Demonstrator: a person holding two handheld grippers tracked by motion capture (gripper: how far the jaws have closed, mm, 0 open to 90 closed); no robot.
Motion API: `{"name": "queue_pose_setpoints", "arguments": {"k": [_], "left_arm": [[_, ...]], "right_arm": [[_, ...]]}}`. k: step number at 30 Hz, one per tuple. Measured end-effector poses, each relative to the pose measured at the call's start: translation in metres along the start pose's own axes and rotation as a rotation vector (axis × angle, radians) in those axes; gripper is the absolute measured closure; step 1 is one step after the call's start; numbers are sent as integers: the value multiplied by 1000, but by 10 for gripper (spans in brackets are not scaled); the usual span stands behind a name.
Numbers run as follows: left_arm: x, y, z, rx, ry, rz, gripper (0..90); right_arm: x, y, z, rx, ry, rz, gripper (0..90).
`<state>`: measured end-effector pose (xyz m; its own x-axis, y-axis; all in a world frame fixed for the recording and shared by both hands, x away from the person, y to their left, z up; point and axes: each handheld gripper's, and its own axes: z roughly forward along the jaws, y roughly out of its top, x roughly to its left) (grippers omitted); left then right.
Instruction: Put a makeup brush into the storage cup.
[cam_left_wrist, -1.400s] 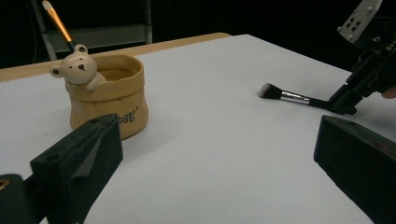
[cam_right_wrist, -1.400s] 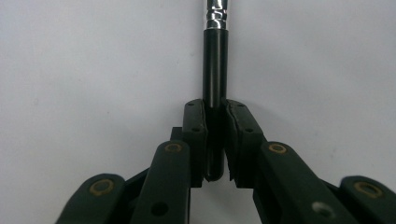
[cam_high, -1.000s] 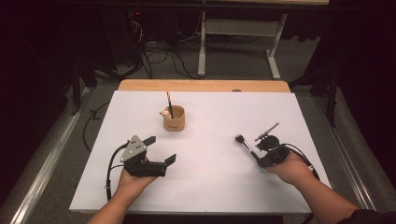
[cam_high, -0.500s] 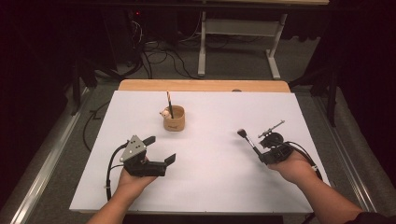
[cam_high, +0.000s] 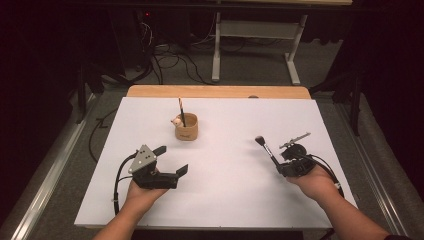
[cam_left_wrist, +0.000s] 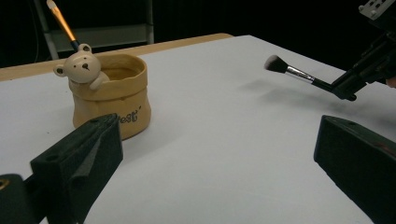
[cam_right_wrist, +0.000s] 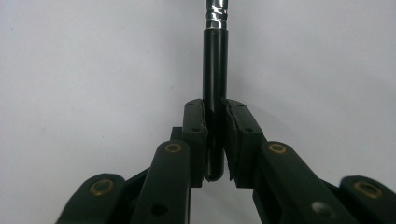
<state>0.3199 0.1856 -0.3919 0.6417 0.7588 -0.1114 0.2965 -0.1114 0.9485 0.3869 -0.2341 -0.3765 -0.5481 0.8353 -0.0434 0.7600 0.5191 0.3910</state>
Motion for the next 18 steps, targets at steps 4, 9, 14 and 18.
{"name": "queue_pose_setpoints", "arguments": {"k": [4, 9, 14, 18], "left_arm": [[1, 0, 0, 3, 1, 1, 21], [2, -1, 0, 5, 2, -2, 21], [3, -1, 0, 5, 3, -7, 21], [3, -1, 1, 6, 3, -10, 21]], "right_arm": [[-1, -2, -1, -40, -11, 4, 817], [-1, -6, -1, -99, -13, 21, 817], [-2, -10, -1, -153, -8, 42, 817], [-2, -12, 0, -195, -14, 40, 816]]}}
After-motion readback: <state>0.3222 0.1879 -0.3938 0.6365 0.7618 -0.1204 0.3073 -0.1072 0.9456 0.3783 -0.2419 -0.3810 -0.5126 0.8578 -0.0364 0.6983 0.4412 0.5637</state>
